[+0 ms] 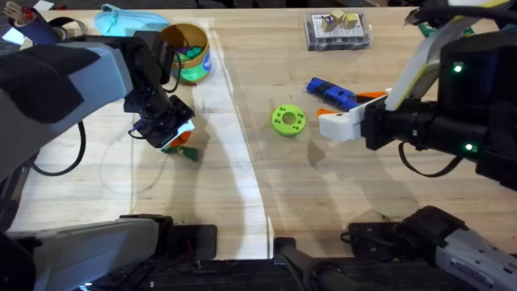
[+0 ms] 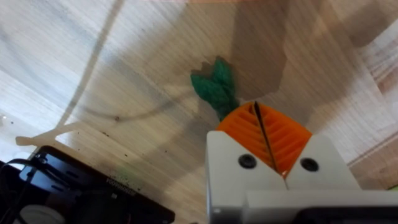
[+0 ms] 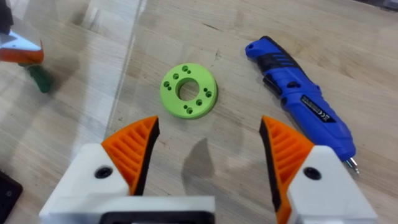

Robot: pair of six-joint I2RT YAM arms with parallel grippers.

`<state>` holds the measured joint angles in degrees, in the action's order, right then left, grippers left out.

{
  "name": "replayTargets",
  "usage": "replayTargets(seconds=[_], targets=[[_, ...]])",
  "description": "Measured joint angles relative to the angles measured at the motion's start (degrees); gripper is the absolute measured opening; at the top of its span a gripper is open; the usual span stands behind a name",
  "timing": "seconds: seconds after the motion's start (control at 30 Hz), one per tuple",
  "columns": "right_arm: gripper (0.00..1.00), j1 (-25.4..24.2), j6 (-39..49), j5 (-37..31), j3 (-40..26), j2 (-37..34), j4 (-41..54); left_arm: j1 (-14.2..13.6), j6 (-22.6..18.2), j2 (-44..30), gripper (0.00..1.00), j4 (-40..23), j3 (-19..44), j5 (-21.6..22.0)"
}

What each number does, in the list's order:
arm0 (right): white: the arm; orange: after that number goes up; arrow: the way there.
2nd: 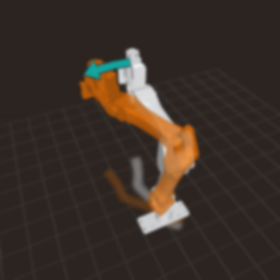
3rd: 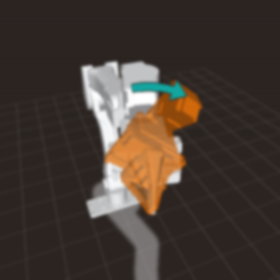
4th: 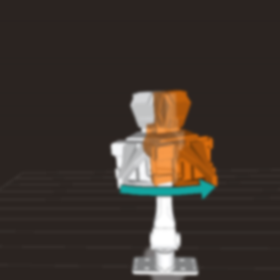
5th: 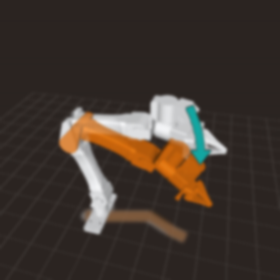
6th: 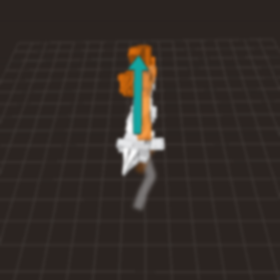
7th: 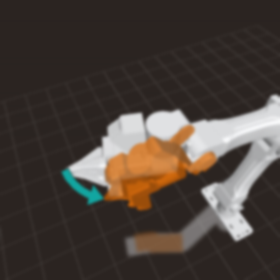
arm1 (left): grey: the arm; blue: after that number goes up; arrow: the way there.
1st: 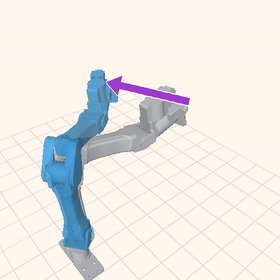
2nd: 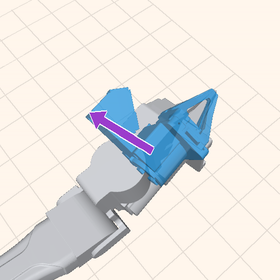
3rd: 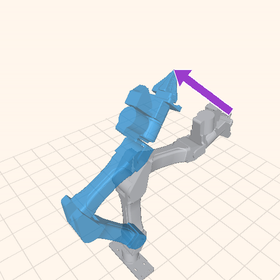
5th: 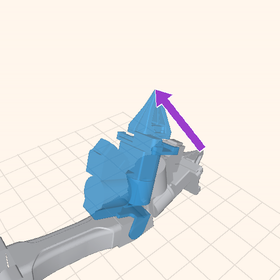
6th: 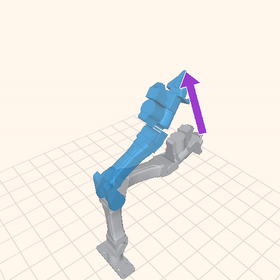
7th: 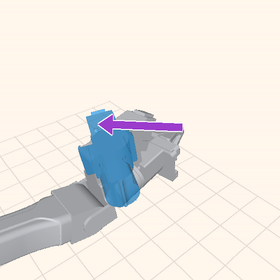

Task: Pick up the gripper from the table and insert it into the empty holder that is missing its gripper. Then pick up a screw, insert it into the mounting hole, and use the screwdriver to tighten it. Finally, clean up the table by picking up the vegetable and placing it into the bucket.

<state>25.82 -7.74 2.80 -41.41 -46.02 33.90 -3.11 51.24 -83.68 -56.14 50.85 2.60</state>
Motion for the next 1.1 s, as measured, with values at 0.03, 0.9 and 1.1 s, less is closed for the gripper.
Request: replayTargets(seconds=[0.03,0.9,1.1], targets=[[0.957,0.0,0.02,0.04,0.0,0.04,0.18,0.0,-0.01,-0.01,0.016,-0.12,0.1,-0.18],[0.957,-0.02,0.04,0.03,0.0,-3.35,0.81,0.4,-1.41,-0.38,0.98,-1.9,0.89,-2.4],[0.957,-0.02,0.04,0.03,0.0,-5.72,0.82,0.22,-0.1,2.05,0.986,-11.95,8.12,2.0]])
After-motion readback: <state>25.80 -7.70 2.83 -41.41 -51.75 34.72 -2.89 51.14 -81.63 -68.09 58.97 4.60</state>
